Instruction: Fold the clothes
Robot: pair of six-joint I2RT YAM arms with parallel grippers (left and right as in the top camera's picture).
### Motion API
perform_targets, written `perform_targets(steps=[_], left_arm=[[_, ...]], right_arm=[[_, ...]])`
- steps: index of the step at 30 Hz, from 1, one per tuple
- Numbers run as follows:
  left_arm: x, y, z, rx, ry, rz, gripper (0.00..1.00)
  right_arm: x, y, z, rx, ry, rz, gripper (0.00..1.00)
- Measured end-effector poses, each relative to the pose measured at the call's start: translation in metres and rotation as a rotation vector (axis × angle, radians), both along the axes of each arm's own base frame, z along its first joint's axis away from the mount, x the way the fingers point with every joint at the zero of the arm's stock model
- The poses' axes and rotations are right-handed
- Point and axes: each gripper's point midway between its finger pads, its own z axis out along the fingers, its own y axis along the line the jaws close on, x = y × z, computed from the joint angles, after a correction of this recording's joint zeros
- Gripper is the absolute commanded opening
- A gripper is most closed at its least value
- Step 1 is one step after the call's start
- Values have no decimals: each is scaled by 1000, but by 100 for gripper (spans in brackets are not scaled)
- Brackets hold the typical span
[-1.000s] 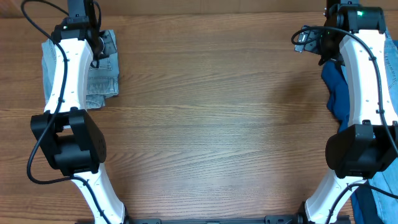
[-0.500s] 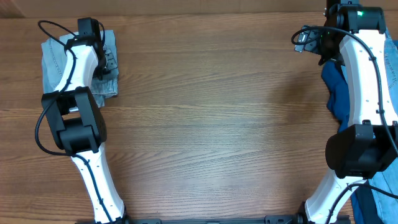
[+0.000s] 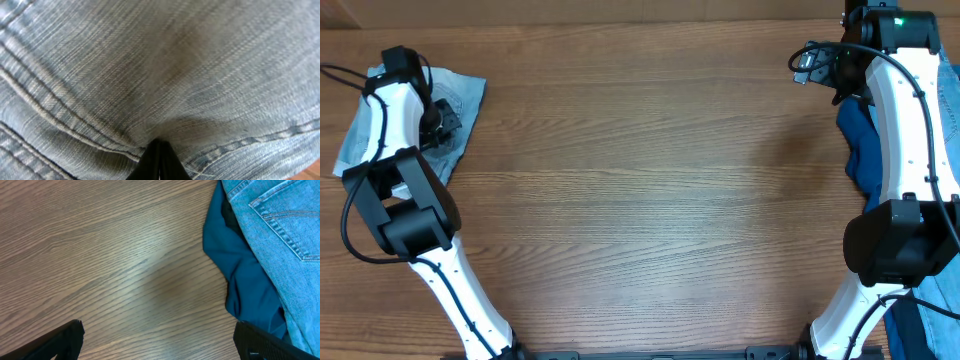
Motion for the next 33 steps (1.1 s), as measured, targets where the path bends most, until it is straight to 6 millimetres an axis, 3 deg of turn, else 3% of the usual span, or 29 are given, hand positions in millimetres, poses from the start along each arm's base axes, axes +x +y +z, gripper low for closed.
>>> perform_targets(steps=[5, 11, 17, 25, 29, 33], left_arm=[[-6, 6, 0, -21, 5, 7, 4], [11, -7, 9, -97, -85, -104, 4], [47, -7, 60, -12, -265, -232, 4], [81, 9, 83, 124, -392, -330, 4], [94, 15, 76, 170, -414, -381, 4], [98, 22, 44, 194, -372, -408, 4]], right_arm=[[0, 0, 0, 0, 0, 0, 100], [0, 0, 0, 0, 0, 0, 100], [0, 0, 0, 0, 0, 0, 100], [0, 0, 0, 0, 0, 1, 100], [0, 0, 0, 0, 0, 0, 100], [0, 0, 0, 0, 0, 0, 100]])
